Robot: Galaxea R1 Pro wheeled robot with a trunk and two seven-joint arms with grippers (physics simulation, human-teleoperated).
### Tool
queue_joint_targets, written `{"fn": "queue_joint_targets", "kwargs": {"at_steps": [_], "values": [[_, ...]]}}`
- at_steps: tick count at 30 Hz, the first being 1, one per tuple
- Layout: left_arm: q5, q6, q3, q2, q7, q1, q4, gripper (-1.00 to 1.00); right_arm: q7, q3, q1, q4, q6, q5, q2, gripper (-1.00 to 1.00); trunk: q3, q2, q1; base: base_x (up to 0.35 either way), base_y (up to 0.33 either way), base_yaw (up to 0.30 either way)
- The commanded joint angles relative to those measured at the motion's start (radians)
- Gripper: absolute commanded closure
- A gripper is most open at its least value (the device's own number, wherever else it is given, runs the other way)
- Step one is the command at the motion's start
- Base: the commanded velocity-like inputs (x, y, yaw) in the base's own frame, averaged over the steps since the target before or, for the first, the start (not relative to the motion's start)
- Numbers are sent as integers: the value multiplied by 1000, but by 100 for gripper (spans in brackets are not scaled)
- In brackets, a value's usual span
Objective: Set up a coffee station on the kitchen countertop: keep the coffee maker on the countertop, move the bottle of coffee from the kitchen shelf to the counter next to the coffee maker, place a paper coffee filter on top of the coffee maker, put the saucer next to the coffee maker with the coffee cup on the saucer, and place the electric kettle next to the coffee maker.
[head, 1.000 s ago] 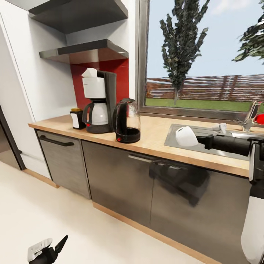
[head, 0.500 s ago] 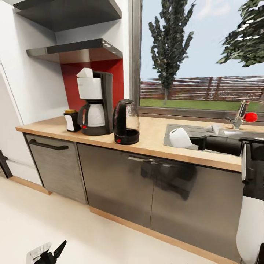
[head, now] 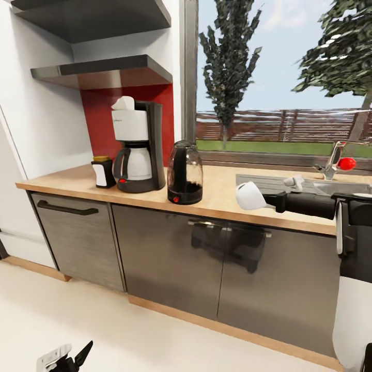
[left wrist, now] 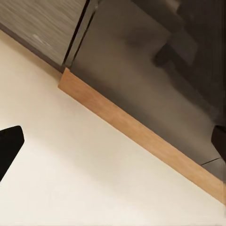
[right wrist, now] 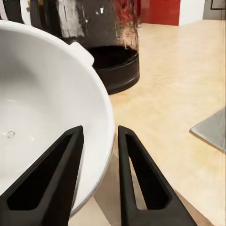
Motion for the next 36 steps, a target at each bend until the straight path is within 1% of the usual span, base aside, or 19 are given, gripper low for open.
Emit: {"fn": "queue_joint_targets", "kwargs": {"at_steps": [1, 7, 9, 11, 13, 16, 17, 18, 19, 20, 21, 23, 24, 26, 27, 29, 30, 32, 36], "values": [[9, 3, 1, 0, -4, 0, -1, -100, 12, -1, -1, -1, 8, 9, 1, 100, 0, 0, 0, 0, 36, -224], [9, 4, 1, 1, -4, 0, 0, -100, 12, -4, -1, -1, 9, 10, 0, 100, 1, 0, 0, 0, 14, -125], [9, 4, 1, 1, -4, 0, 0, -100, 12, -10, -1, -1, 9, 13, -7, 100, 1, 0, 0, 0, 3, -30], [9, 4, 1, 0, -4, 0, 0, -100, 12, -14, -1, -1, 10, 15, -21, 100, 1, 0, 0, 0, 1, -13], [9, 4, 1, 0, -4, 0, 0, -100, 10, -18, -1, -2, 10, 17, -63, 100, 1, 0, 0, 0, 1, -6], [9, 4, 1, 0, -4, 0, 1, -100, 7, -18, -6, -2, 10, 22, -82, 100, 1, 0, 0, 0, 0, -2], [9, 4, 1, 0, -4, 0, 9, -100, 6, -18, -13, -3, 10, 39, -92, 100, 1, 0, 0, 0, 0, 0], [9, 4, 1, 0, -4, 0, 12, -100, 6, -18, -15, -3, 10, 48, -94, 100, 1, 0, 0, 0, 0, 0], [9, 4, 1, 1, -4, 0, 17, -100, 5, -19, -18, -3, 10, 70, -98, 100, 1, 0, 0, 0, 0, 0], [9, 3, 1, 1, -4, 0, 23, -100, -8, -16, -22, -4, 9, 130, -102, 100, 1, 0, 0, 0, 0, 0], [9, 2, 1, 1, -3, 0, 24, -100, -22, -13, -27, -6, 9, 165, -103, 100, 1, 0, 0, 0, 0, 0], [9, 2, 1, 1, -3, 0, 25, -100, -37, -9, -37, -7, 9, 198, -103, 100, 1, 0, 0, 0, 0, 0], [9, 2, 1, 1, -3, 0, 26, -100, -51, 0, -50, -7, 9, 229, -103, 100, 1, 0, 0, 0, 0, 0], [9, 2, 1, 1, -3, 0, 27, -100, -63, 17, -70, -8, 9, 264, -104, 100, 1, 0, 0, 0, 0, 0], [9, 2, 1, 1, -2, 0, 27, -100, -71, 39, -91, -8, 10, 309, -103, 100, 1, 0, 0, 0, 0, 0], [9, 2, 1, 1, -2, 0, 27, -100, -77, 65, -108, -7, 10, 364, -102, 100, 1, 0, 0, 0, 0, 0], [9, 2, 1, 1, -2, 0, 28, -100, -81, 111, -123, -7, 10, 451, -99, 100, 1, 0, 0, 0, 0, 0], [9, 2, 1, 1, -2, 0, 28, -100, -83, 149, -131, -8, 10, 511, -95, 100, 1, 0, 0, 0, 0, 0], [9, 2, 1, 1, -2, 0, 29, -100, -82, 179, -143, -8, 10, 554, -95, 100, 1, 0, 0, 0, 0, 0]]}}
